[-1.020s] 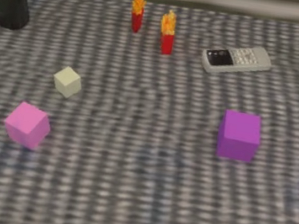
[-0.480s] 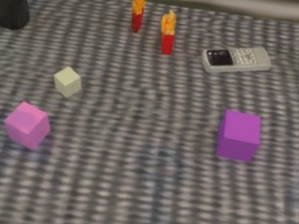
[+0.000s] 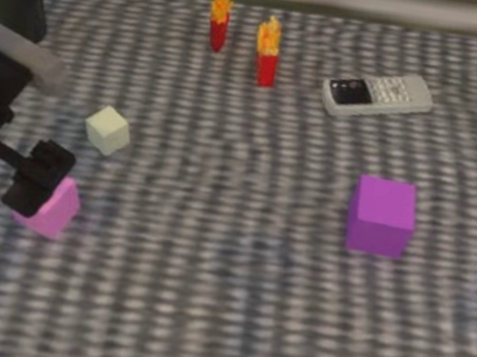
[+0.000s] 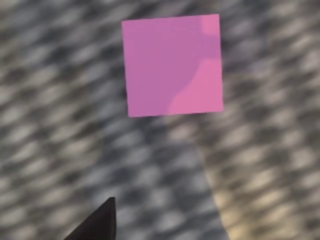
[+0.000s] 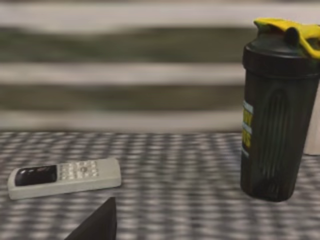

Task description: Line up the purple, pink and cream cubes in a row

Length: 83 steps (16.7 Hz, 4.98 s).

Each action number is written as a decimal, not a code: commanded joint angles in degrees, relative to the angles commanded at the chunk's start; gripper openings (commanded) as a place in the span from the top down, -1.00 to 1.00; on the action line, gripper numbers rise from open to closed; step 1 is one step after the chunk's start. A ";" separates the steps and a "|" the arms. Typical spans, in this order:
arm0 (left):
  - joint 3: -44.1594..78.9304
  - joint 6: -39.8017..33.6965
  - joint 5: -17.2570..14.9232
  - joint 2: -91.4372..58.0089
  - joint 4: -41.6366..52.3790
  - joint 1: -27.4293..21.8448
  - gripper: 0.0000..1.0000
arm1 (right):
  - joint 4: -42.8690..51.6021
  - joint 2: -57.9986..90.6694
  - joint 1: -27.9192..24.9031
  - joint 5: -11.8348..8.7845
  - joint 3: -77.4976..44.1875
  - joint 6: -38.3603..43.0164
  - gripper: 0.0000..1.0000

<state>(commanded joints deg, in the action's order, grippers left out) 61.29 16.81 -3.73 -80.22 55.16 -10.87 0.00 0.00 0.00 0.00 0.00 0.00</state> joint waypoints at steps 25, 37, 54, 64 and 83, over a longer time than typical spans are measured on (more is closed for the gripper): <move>59.52 11.84 3.42 -58.89 16.73 -1.81 -1.00 | 0.00 0.00 0.00 0.00 0.00 0.00 -1.00; 49.87 12.05 3.37 -62.18 3.59 -1.67 -0.70 | 0.00 0.00 0.00 0.00 0.00 0.00 -1.00; 49.87 12.05 3.37 -62.18 3.59 -1.67 1.00 | 0.00 0.00 0.00 0.00 0.00 0.00 -1.00; 58.52 11.62 2.60 -58.19 15.04 -1.13 1.00 | 0.00 0.00 0.00 0.00 0.00 0.00 -1.00; 62.40 -30.96 3.70 -58.11 20.76 -23.71 1.00 | 0.00 0.00 0.00 0.00 0.00 0.00 -1.00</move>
<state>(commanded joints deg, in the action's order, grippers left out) 123.69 -14.15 -0.02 -138.33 75.92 -34.58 0.00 0.00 0.00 0.00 0.00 0.00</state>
